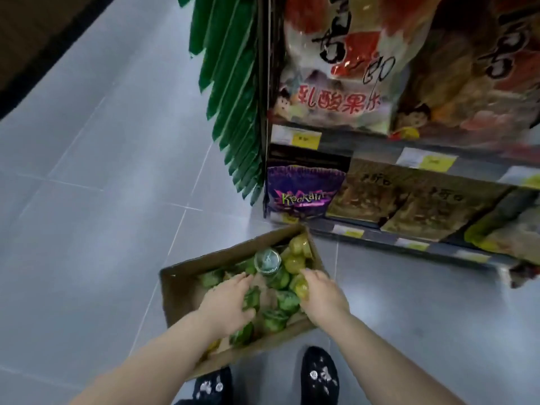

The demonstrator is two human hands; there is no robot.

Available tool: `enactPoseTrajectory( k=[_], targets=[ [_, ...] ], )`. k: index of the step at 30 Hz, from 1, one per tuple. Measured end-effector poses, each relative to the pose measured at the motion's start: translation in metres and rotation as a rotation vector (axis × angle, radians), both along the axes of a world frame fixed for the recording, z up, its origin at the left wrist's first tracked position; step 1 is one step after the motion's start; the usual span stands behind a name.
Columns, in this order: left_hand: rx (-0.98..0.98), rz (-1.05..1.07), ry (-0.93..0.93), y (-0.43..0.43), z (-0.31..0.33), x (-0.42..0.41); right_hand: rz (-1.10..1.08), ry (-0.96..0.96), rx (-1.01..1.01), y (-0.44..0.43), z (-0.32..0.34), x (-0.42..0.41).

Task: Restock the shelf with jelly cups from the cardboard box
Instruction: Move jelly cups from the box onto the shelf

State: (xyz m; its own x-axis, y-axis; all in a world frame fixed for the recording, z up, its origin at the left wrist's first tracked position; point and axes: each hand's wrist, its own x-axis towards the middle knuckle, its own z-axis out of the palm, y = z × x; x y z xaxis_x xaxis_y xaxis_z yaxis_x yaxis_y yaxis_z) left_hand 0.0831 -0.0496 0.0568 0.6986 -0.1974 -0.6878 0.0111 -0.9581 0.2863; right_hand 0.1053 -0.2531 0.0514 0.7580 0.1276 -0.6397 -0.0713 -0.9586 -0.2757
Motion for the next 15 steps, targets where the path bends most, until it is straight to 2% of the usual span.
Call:
enactPoseTrajectory(
  k=[3, 7, 10, 13, 15],
  targets=[
    [-0.034, 0.037, 0.042, -0.020, -0.069, 0.001, -0.028, -0.004, -0.009, -0.009, -0.062, -0.003],
    [-0.137, 0.245, 0.124, -0.053, -0.149, 0.019, 0.082, -0.135, -0.029, -0.016, -0.118, 0.010],
    [-0.193, 0.434, 0.225, -0.082, -0.198, 0.032, 0.161, -0.280, 0.008, -0.023, -0.138, 0.029],
    [-0.181, 0.467, 0.246, -0.112, -0.229, 0.038, 0.248, -0.367, 0.067, -0.039, -0.143, 0.045],
    [-0.205, 0.546, 0.325, -0.131, -0.242, 0.039, 0.232, -0.418, 0.073, -0.050, -0.140, 0.048]
  ],
)
